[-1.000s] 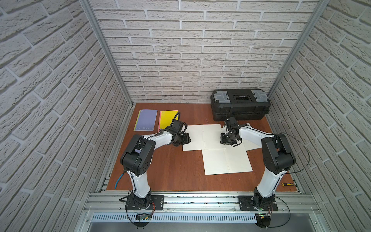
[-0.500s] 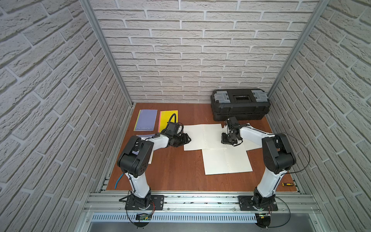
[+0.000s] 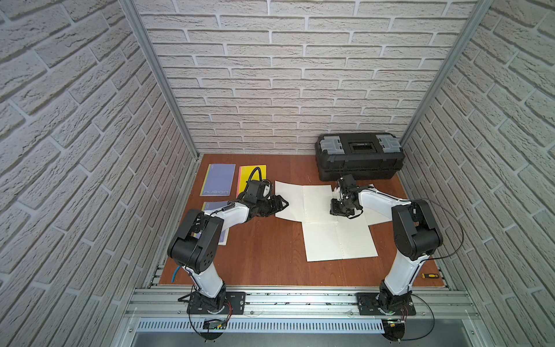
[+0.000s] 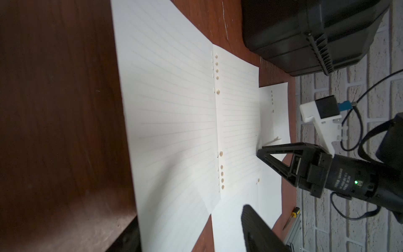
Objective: Close the notebook
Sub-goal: Close the notebook at the center of the board.
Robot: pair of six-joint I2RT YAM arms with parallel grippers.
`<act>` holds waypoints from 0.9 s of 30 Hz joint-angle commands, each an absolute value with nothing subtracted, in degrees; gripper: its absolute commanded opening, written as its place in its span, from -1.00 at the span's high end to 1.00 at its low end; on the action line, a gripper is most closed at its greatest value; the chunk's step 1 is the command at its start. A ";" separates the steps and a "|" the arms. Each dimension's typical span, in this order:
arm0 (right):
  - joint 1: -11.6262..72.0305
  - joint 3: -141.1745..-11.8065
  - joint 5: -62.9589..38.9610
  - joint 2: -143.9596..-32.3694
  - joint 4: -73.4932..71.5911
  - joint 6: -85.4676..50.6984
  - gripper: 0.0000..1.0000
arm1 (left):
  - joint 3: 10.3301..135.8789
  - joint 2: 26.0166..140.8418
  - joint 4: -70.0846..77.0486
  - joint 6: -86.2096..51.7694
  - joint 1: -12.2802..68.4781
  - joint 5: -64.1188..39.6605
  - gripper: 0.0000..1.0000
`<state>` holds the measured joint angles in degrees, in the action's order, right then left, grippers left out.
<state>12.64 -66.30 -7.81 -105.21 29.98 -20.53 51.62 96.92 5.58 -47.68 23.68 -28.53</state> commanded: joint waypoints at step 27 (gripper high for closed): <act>13.05 -65.13 -9.33 -102.79 29.25 -19.99 0.35 | 53.02 96.28 2.14 -45.76 22.39 -31.03 0.87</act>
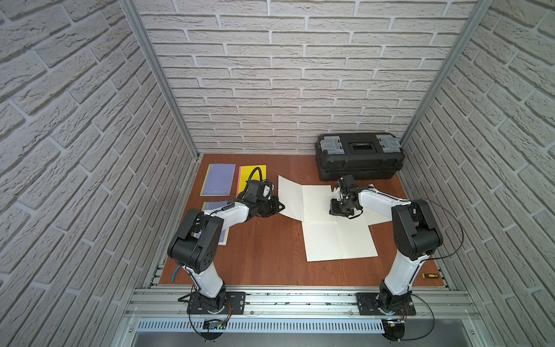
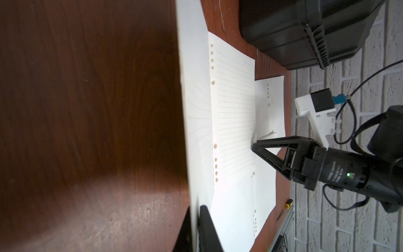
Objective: Close the notebook
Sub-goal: Close the notebook at the center of the board.
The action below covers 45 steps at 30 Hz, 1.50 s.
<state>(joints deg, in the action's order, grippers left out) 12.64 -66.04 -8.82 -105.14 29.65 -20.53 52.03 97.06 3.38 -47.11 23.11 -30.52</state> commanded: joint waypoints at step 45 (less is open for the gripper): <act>19.33 -63.02 -13.77 -100.88 24.88 -24.86 0.34 | 46.21 72.46 -17.16 -39.13 20.84 -24.77 0.29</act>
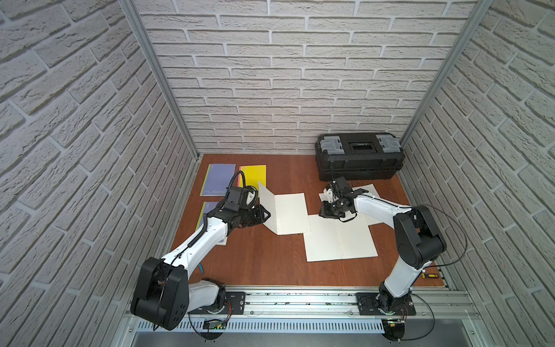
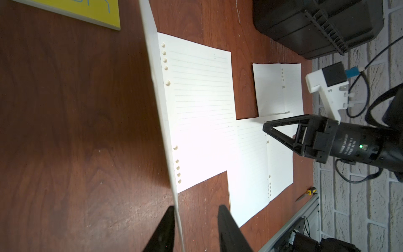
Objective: Close the notebook
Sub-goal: Close the notebook at the center of the board.
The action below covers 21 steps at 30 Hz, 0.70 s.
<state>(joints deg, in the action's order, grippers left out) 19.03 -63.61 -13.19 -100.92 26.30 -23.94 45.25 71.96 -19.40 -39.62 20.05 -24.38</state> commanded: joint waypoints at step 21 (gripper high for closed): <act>19.34 -63.02 -13.54 -100.90 24.79 -24.74 0.32 | 53.01 82.72 -6.93 -41.94 28.84 -24.31 0.20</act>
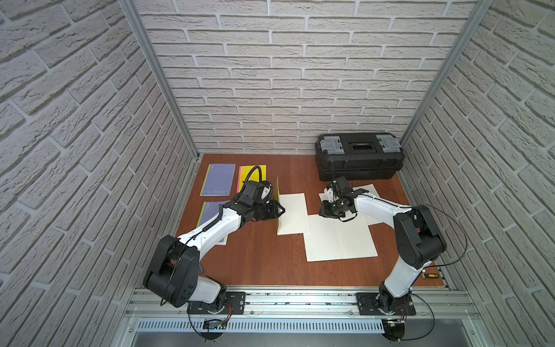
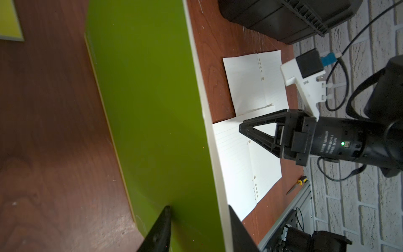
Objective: Close the notebook
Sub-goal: Close the notebook at the center of the board.
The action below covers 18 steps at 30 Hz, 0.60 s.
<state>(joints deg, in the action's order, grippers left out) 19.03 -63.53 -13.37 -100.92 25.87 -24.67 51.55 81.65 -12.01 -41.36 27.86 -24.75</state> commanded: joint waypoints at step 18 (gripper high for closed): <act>19.36 -64.69 -13.17 -100.90 25.84 -25.13 0.29 | 51.38 91.15 9.98 -45.94 32.34 -25.58 0.08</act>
<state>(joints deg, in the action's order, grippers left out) 19.03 -63.55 -13.28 -100.92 25.93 -24.84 50.98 90.11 7.03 -45.67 31.97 -25.80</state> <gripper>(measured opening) 0.357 0.457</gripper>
